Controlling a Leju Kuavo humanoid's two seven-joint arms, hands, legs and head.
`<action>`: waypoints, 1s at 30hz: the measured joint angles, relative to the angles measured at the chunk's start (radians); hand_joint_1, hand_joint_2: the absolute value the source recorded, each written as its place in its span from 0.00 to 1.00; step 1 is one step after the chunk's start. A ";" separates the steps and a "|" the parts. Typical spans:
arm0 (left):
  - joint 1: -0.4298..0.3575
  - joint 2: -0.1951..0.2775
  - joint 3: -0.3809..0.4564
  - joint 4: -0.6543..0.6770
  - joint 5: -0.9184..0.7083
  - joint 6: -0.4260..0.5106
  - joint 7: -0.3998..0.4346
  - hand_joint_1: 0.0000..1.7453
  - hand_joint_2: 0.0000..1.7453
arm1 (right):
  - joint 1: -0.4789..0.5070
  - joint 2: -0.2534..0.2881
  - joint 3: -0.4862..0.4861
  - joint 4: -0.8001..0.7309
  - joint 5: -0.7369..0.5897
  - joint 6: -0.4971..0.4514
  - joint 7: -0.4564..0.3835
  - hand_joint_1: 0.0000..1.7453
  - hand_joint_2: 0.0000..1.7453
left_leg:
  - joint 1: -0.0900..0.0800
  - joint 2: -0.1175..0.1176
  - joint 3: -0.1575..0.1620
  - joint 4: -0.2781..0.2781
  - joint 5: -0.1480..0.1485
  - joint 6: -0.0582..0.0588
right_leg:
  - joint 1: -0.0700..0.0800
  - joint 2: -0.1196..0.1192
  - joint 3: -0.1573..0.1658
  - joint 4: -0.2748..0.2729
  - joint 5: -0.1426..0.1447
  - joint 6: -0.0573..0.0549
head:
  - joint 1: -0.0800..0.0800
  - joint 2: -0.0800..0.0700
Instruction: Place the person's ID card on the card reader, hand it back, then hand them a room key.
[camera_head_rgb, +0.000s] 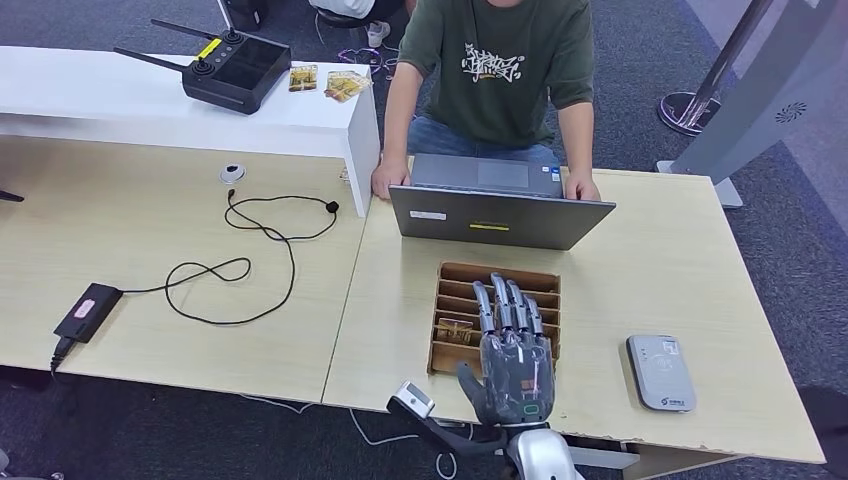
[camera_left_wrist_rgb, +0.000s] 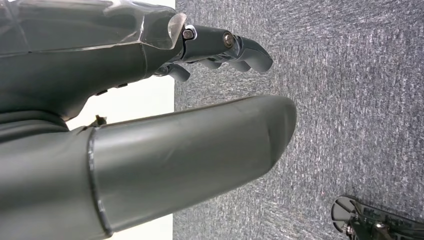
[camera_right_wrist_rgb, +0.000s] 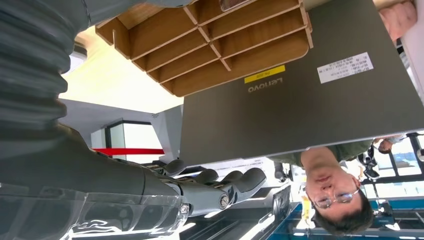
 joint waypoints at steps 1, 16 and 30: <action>0.000 0.000 0.000 0.000 -0.001 0.000 0.000 0.00 0.00 | -0.004 0.003 -0.002 0.012 0.000 -0.004 -0.001 0.00 1.00 | 0.000 0.000 0.000 0.000 0.000 0.000 | 0.000 0.000 0.000 0.000 0.000 0.000 | 0.000 0.000; -0.002 0.001 0.000 0.003 -0.007 0.000 0.003 0.00 0.00 | -0.044 0.035 -0.025 0.137 -0.001 -0.023 -0.015 0.00 1.00 | 0.000 0.000 0.000 0.000 0.000 0.000 | 0.000 0.000 0.000 0.000 0.000 0.000 | 0.000 0.000; -0.003 0.010 0.000 0.010 -0.012 -0.002 0.012 0.00 0.00 | -0.125 0.087 -0.041 0.347 0.003 -0.022 -0.047 0.00 1.00 | 0.000 0.000 0.000 0.000 0.000 0.000 | 0.000 0.000 0.000 0.000 0.000 0.000 | 0.000 0.000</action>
